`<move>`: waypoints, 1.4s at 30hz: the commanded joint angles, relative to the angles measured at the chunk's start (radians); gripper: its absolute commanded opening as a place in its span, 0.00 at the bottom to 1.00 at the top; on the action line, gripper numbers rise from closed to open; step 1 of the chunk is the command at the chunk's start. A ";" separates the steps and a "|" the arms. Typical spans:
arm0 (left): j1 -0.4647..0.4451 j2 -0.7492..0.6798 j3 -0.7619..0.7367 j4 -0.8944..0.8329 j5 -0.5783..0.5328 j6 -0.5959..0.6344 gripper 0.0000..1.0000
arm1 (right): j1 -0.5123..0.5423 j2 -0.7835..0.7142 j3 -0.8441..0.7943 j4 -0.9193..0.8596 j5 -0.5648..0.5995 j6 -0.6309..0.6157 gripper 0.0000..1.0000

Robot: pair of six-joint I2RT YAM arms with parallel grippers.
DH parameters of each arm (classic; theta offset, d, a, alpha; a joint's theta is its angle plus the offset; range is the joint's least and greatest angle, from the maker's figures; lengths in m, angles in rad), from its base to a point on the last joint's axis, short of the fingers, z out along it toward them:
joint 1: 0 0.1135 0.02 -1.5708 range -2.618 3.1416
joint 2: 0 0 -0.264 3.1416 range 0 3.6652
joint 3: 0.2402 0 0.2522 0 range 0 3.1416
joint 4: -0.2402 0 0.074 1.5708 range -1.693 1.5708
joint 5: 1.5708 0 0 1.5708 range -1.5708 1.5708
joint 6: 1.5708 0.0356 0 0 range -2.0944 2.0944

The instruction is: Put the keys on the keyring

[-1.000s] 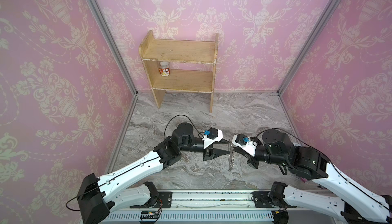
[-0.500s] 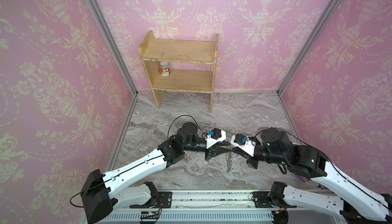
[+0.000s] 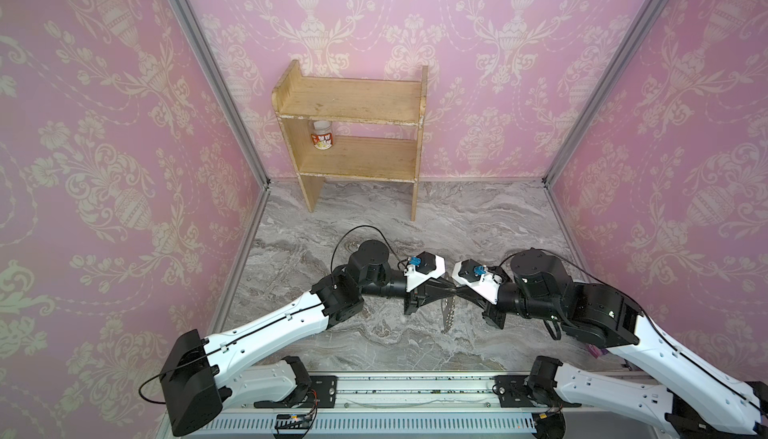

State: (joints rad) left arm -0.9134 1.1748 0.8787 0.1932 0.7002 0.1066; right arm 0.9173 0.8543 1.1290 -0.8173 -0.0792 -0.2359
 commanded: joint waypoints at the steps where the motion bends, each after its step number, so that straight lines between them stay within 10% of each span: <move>1: -0.010 -0.007 0.021 0.015 -0.018 0.000 0.30 | -0.010 0.006 0.018 0.024 0.003 0.015 0.00; 11: -0.020 -0.023 0.019 -0.007 -0.091 0.037 0.32 | -0.018 0.013 0.023 0.016 0.001 0.021 0.00; 21: -0.028 -0.006 0.025 -0.011 -0.081 0.048 0.07 | -0.018 0.018 0.031 0.025 -0.007 0.021 0.00; 35: -0.035 0.000 0.017 -0.021 -0.080 0.057 0.19 | -0.021 0.015 0.037 0.027 -0.018 0.027 0.00; 42: -0.035 0.002 0.019 -0.027 -0.091 0.066 0.09 | -0.023 0.014 0.037 0.032 -0.019 0.026 0.00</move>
State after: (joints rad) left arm -0.9401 1.1736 0.8791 0.1902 0.6144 0.1524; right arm 0.9024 0.8692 1.1313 -0.8185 -0.0864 -0.2325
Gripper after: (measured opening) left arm 0.102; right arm 0.041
